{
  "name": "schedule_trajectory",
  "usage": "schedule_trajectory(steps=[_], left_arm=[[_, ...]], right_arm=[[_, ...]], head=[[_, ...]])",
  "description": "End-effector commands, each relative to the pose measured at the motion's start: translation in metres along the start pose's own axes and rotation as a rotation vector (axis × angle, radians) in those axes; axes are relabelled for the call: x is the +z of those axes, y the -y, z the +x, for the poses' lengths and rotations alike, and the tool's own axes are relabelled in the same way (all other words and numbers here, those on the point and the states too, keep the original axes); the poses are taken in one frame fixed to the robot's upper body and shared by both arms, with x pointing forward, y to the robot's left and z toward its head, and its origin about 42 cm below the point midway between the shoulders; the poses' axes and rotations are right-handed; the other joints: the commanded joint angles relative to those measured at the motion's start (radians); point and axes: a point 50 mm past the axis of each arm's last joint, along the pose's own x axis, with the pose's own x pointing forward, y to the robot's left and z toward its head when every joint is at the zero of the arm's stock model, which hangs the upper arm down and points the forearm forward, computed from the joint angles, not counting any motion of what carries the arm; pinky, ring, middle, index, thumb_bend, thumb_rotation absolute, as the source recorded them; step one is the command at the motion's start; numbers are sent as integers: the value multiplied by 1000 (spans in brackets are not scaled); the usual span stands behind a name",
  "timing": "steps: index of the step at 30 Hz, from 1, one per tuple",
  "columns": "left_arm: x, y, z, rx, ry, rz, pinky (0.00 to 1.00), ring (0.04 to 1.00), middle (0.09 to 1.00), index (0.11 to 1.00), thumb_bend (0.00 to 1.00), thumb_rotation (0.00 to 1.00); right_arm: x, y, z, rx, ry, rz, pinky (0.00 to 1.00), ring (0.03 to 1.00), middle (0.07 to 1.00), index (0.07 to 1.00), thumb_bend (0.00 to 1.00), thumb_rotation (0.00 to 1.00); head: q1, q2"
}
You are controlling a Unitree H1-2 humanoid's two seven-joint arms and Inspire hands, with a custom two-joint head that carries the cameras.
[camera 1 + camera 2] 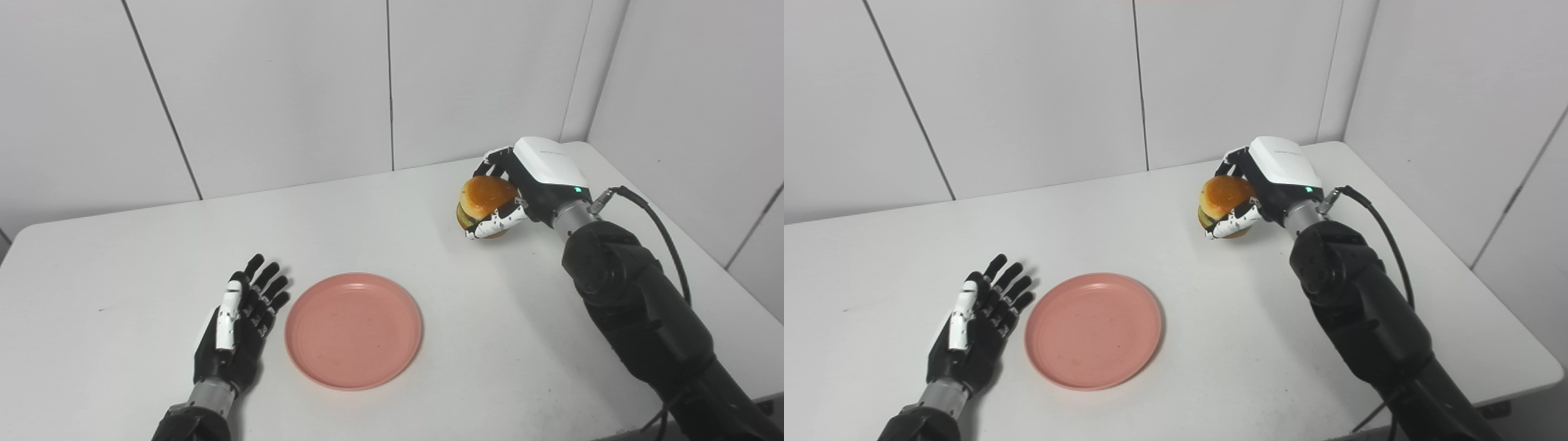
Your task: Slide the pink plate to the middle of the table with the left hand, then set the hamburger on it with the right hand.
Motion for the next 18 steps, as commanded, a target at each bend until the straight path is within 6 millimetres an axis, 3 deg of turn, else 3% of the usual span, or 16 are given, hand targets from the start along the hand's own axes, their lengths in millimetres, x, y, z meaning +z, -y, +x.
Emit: schedule_trajectory(steps=[1,6,18], left_arm=[[-1,8,2,5,-27,11,918,916,925,933,359,1000],[-2,20,6,13,-31,22,916,900,914,923,362,1000],[-5,36,14,26,-32,25,878,885,893,901,366,1000]], right_arm=[[26,23,7,-89,95,-23,193,266,345,482,509,140],[56,9,7,-57,187,13,204,287,361,482,508,139],[101,-31,0,59,317,80,177,260,347,483,511,134]], head=[[34,8],[115,23],[201,41]])
